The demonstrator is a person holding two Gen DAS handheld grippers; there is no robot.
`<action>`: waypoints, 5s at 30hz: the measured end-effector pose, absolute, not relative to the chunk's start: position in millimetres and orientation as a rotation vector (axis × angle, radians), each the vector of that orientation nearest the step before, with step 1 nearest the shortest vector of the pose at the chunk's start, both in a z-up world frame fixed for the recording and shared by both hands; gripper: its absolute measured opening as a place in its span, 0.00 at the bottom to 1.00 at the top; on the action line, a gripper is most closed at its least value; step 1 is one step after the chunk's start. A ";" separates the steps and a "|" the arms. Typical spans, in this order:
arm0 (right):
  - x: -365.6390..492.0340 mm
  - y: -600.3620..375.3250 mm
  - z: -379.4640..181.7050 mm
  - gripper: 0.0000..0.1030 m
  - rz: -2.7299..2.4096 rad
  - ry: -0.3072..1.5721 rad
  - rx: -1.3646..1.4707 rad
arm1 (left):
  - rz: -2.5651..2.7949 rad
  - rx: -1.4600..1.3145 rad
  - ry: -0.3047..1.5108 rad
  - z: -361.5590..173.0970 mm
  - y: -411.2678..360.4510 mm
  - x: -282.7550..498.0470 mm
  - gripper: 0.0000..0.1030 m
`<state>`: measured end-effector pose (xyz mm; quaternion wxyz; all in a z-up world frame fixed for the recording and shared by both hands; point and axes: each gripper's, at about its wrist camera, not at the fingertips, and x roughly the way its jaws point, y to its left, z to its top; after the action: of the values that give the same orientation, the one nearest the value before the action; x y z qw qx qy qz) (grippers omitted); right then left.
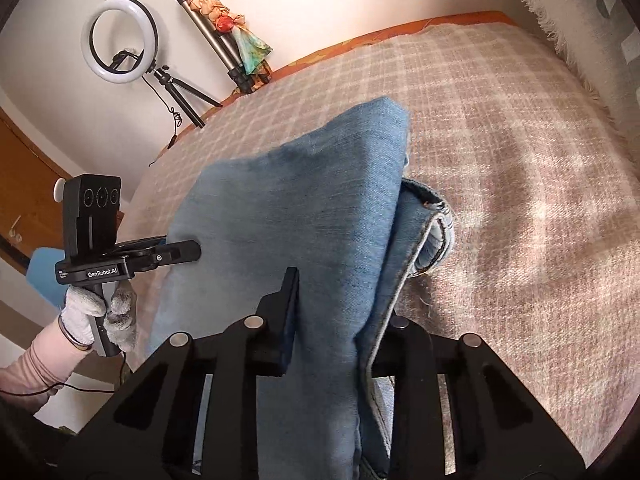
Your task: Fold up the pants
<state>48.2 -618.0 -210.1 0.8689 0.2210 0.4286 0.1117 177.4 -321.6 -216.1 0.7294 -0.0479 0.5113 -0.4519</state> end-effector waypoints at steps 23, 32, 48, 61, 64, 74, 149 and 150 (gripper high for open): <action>78.7 -580.0 -82.6 0.20 0.176 0.680 0.311 | -1.050 -0.039 0.867 -102.7 -320.8 175.1 0.11; 171.7 -596.6 -48.1 0.20 0.162 0.633 0.274 | -1.000 -0.015 0.773 -58.8 -340.1 243.7 0.10; 328.3 -641.9 -111.8 0.20 0.140 0.703 0.252 | -0.892 0.019 0.780 -93.5 -387.1 378.1 0.11; 368.0 -659.9 -162.0 0.40 -0.071 0.844 0.167 | -0.790 0.055 0.844 -128.8 -401.2 419.7 0.11; 367.0 -654.0 -164.5 0.60 -0.153 0.834 0.087 | -0.725 0.135 0.831 -131.0 -407.1 416.7 0.15; 340.0 -656.1 -151.3 0.74 -0.132 0.767 0.138 | -0.680 0.154 0.894 -134.3 -407.8 412.8 0.57; -60.9 -440.3 -63.2 1.00 -0.176 0.492 0.072 | -0.636 0.116 0.537 -19.5 -207.8 20.5 0.72; -62.3 -439.6 -64.1 1.00 -0.176 0.493 0.072 | -0.632 0.119 0.532 -19.1 -207.3 17.9 0.72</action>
<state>-62.3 -439.6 -64.1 0.9653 0.0356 0.2438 -0.0869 17.9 -207.3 -19.1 0.9143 0.0579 0.2583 -0.3067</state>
